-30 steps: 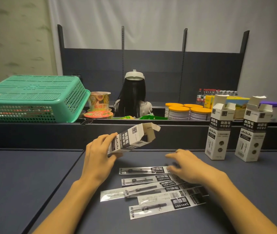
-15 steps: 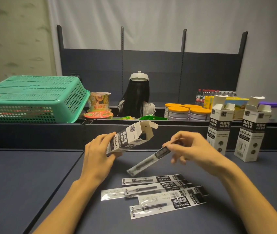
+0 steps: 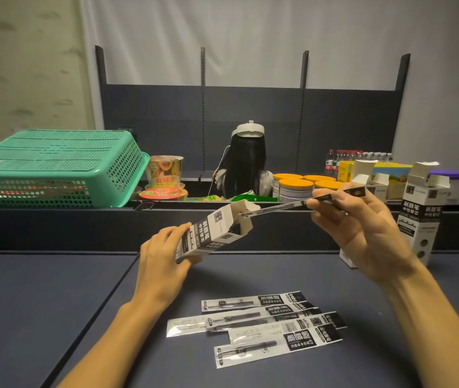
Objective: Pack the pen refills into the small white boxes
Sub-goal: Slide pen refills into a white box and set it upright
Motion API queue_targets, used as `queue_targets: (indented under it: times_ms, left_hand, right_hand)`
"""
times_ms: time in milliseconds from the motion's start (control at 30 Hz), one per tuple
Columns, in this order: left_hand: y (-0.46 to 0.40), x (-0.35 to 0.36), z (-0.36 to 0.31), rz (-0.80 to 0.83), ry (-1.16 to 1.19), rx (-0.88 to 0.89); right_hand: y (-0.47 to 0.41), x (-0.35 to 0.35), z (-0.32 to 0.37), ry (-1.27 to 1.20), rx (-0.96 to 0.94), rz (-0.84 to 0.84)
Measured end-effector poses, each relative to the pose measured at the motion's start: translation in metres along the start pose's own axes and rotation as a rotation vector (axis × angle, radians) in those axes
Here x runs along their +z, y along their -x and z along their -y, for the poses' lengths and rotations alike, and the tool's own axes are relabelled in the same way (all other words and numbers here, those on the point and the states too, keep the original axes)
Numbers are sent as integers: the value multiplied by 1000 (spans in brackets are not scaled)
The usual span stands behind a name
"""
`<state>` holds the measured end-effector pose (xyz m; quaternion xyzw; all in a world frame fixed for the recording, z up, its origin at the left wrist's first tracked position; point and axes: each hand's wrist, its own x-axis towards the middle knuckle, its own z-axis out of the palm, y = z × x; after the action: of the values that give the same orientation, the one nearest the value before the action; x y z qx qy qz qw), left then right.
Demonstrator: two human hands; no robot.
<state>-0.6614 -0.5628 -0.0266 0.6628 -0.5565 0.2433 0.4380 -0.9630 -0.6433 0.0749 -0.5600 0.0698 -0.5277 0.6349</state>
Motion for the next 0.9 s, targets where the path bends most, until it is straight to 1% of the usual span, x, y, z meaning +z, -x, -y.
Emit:
queue_targets:
  times_ms: [233,467,600,700,767,833,900]
  left_hand:
    - [2,0,-5,20,2,24]
    - [2,0,-5,31,12,19]
    - [2,2,-5,52,35,40]
    - [2,2,-6,60,58,53]
    - [2,1,-7,60,65,60]
    - [2,1,-8,59,66,72]
    - [3,1,-8,61,68,77]
  right_hand:
    - [-1,8,-14,56,21,48]
    - [0,7,-9,-8,-60,58]
    - [1,11,-18,42,-20,98]
    - [3,16,-27,147,6,162]
    - [3,19,-34,306,-12,182]
    - [2,20,-43,492,-93,141]
    - [1,19,-51,621,-215,89]
